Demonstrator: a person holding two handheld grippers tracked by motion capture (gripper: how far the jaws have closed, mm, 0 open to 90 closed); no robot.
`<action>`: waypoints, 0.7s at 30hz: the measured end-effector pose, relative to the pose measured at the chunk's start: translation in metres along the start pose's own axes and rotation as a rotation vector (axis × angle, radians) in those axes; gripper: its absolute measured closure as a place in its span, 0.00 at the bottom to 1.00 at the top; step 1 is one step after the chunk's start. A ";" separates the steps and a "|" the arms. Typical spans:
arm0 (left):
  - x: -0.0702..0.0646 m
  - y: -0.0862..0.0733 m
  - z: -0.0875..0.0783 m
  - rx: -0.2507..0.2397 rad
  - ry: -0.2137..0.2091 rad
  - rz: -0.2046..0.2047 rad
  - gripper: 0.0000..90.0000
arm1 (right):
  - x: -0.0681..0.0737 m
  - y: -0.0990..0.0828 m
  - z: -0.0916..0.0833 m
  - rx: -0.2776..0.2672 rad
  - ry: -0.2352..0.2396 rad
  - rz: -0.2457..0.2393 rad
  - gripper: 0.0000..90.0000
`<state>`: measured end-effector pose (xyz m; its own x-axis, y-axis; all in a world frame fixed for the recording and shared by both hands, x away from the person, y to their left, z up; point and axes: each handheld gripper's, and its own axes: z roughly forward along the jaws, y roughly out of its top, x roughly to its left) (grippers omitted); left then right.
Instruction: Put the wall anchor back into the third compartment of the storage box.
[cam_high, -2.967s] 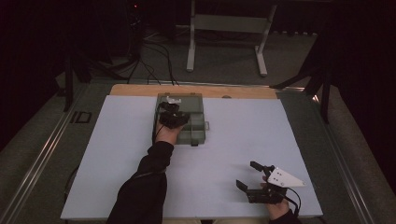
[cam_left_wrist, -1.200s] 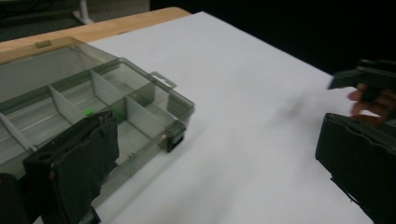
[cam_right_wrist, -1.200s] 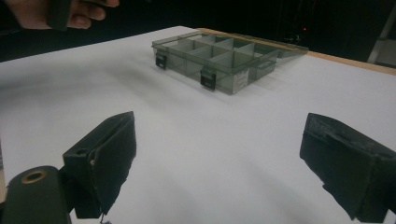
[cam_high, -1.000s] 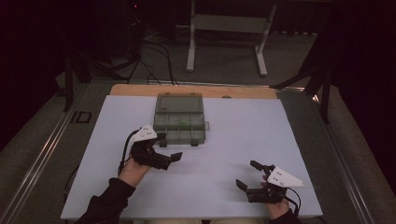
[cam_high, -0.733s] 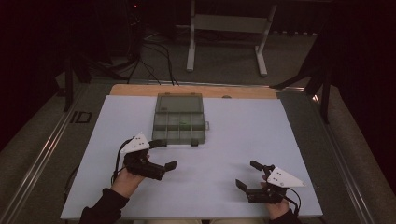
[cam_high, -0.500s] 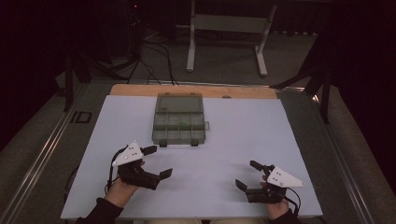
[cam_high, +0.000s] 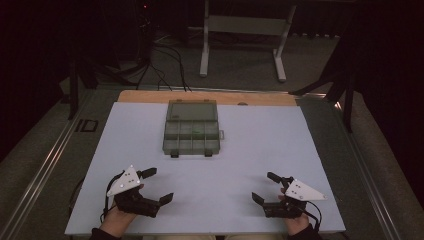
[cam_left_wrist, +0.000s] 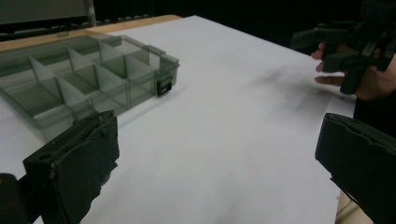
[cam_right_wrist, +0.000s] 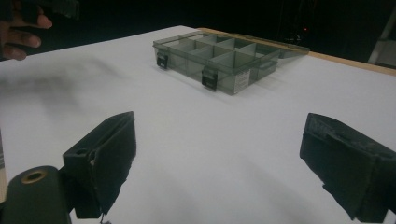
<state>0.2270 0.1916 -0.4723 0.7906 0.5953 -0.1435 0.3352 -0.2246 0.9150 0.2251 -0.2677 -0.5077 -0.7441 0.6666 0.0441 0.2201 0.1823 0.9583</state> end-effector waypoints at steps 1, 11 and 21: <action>0.000 -0.002 -0.001 -0.004 0.006 0.003 0.00 | 0.000 0.000 0.000 0.000 -0.001 0.000 0.12; 0.000 -0.023 -0.011 0.004 0.030 -0.021 0.00 | 0.001 0.000 0.000 0.001 0.001 0.000 0.12; 0.005 -0.042 -0.016 -0.011 0.085 -0.030 0.00 | 0.001 0.000 0.000 0.002 0.003 -0.004 0.12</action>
<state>0.2087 0.2160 -0.5054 0.7339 0.6648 -0.1393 0.3522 -0.1970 0.9149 0.2249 -0.2670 -0.5080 -0.7465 0.6641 0.0414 0.2190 0.1865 0.9578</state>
